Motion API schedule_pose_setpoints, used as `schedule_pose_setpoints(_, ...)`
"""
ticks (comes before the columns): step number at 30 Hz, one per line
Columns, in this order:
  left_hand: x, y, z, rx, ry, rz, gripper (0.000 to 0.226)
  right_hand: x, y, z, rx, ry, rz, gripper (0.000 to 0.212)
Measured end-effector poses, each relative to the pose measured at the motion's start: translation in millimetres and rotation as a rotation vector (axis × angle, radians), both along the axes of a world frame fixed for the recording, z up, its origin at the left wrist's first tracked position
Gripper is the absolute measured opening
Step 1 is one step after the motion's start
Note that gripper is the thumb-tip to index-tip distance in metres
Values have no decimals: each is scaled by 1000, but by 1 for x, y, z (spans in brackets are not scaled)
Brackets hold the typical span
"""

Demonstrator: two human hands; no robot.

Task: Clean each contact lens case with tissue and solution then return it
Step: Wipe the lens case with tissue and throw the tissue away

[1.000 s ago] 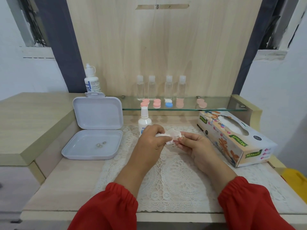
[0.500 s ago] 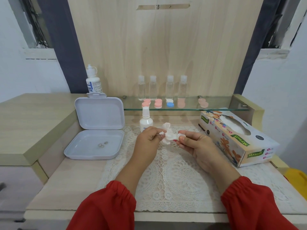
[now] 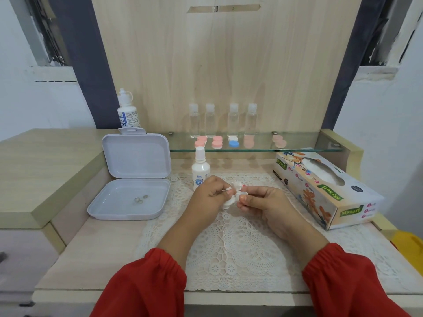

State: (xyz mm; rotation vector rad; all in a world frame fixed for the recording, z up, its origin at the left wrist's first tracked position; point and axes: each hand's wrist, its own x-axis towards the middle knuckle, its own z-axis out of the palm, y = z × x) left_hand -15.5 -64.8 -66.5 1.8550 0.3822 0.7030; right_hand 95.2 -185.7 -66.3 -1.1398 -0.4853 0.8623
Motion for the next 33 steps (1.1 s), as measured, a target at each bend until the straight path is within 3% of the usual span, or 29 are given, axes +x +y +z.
schedule_pose_setpoints(5, -3, 0, -1, 195, -24, -24, 22, 3, 1, -2, -6, 48, 17, 34)
schedule_pose_setpoints(8, -3, 0, -2, 156, -35, -94, 23, 3, 0, -4, -3, 51, 39, 24)
schedule_pose_setpoints(13, -2, -3, 0, 75, 18, -173, 25, 3, 0, -3, -4, 78, 55, 35)
schedule_pose_setpoints(18, 2, -3, -4, 153, 15, -73, 28, 3, -1, -2, 10, 111, 38, 53)
schedule_pose_setpoints(21, 2, -3, -6, 173, 21, -15, 26, 2, 0, -2, 24, 87, 27, 50)
schedule_pose_setpoints(26, -1, -6, 0, -71, 27, 48, 23, -1, -2, 1, 20, -25, 8, 34)
schedule_pose_setpoints(33, -2, -9, 8, -247, 48, 135, 19, 1, -1, 0, -17, -122, -68, 25)
